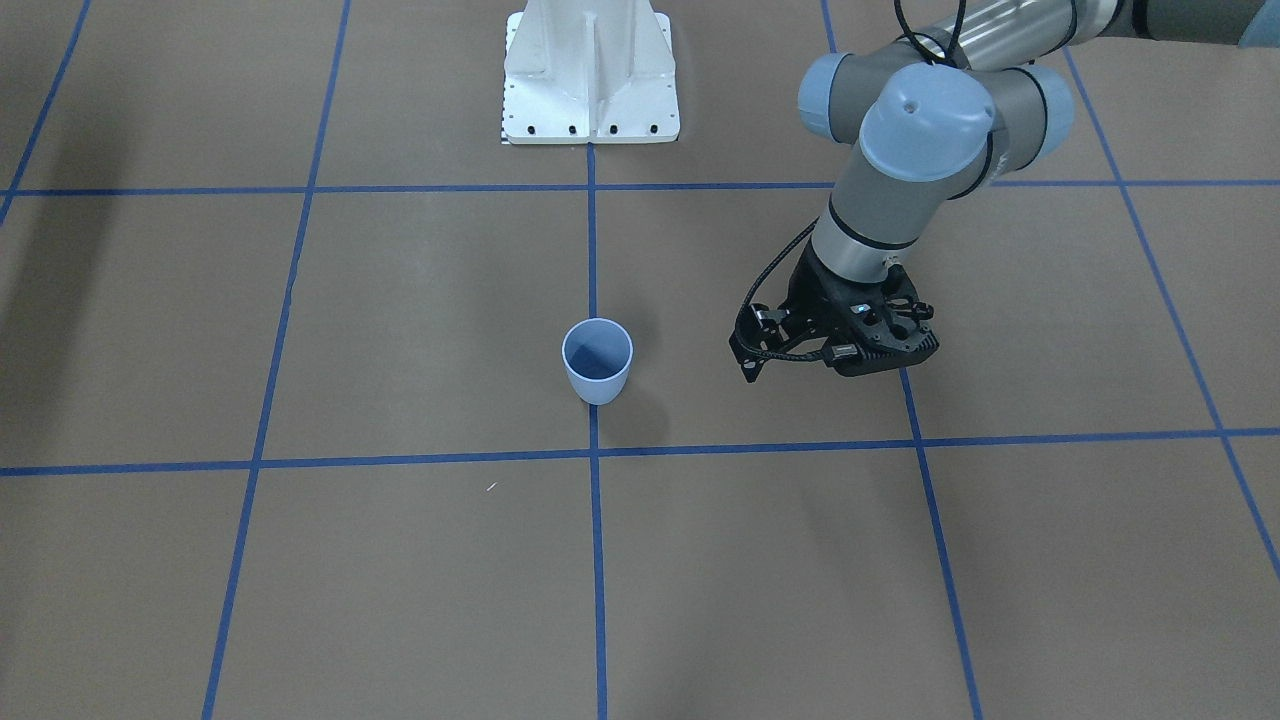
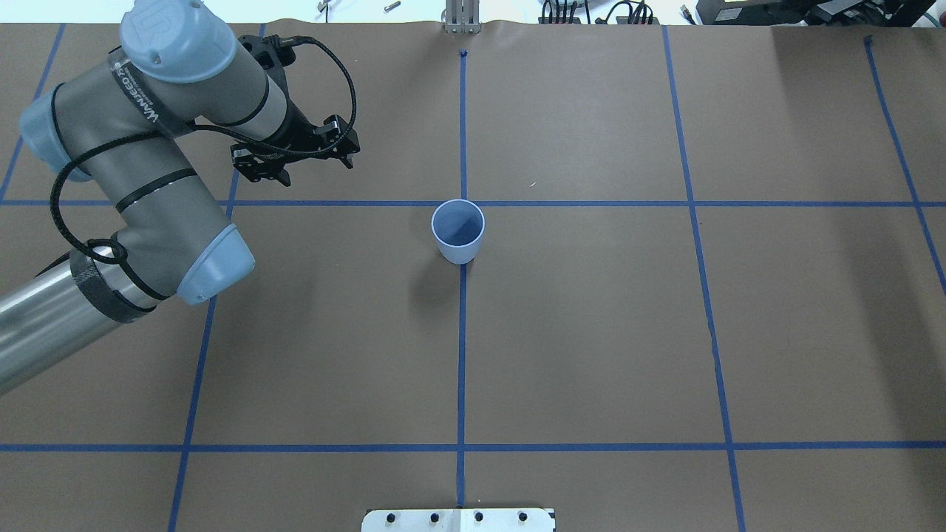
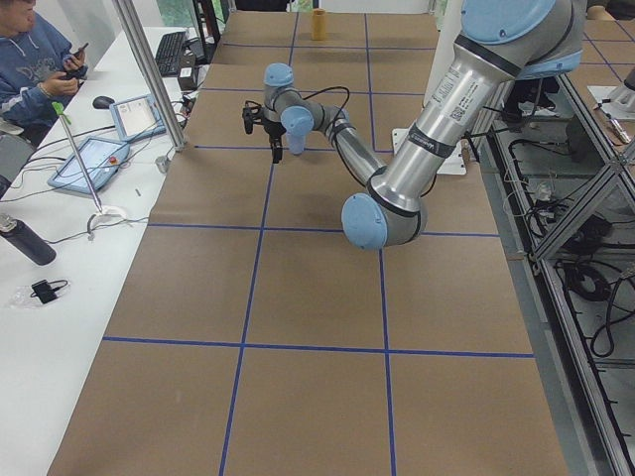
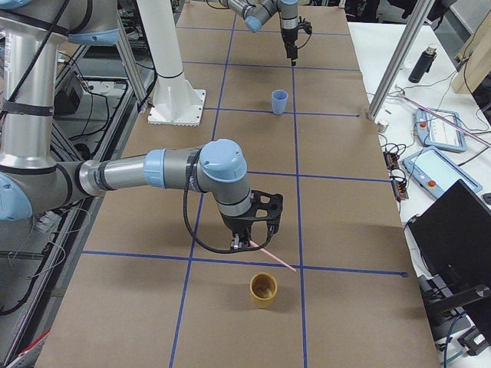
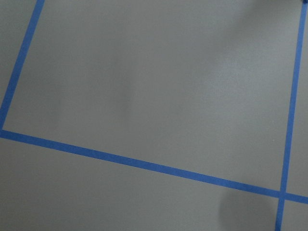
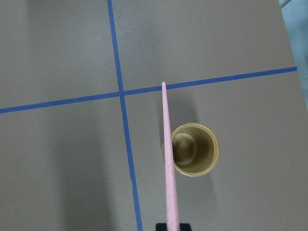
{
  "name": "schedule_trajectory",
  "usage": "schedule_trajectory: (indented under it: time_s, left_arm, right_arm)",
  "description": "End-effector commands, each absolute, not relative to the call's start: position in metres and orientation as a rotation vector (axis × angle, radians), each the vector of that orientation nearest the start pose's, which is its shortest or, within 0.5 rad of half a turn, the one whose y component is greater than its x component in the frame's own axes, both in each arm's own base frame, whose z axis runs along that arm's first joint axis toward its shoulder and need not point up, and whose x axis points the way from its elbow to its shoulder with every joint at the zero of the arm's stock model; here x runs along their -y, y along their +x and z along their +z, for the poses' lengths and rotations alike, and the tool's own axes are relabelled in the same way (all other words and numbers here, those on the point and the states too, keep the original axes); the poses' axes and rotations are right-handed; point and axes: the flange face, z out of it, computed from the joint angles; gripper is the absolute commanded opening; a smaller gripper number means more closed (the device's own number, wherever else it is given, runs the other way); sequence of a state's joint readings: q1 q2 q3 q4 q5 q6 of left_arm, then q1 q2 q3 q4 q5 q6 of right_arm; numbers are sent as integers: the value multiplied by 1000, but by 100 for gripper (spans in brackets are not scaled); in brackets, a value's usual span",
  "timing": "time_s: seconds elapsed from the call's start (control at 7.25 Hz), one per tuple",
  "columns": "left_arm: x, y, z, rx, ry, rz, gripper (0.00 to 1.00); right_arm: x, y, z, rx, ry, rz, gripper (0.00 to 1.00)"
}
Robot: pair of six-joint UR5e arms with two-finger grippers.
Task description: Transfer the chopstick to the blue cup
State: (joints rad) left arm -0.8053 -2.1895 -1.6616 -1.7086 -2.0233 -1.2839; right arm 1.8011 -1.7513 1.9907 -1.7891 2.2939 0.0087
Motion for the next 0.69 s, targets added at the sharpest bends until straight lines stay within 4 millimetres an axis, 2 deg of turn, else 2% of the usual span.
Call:
schedule_trajectory:
  time_s: [0.0, 0.14, 0.28, 0.41, 0.55]
  left_arm:
    - [552, 408, 242, -947, 78, -282, 98]
    - [552, 408, 243, -946, 77, -283, 98]
    - [552, 405, 245, -947, 82, -280, 98]
    - [553, 404, 243, -965, 97, -273, 98]
    - [553, 402, 242, -969, 101, -272, 98]
  right_arm:
    - [399, 155, 534, 829, 91, 239, 0]
    - [426, 153, 507, 875, 56, 250, 0]
    - [464, 140, 463, 935, 14, 273, 0]
    - [502, 109, 406, 967, -10, 303, 0]
    - [533, 59, 353, 976, -44, 312, 0]
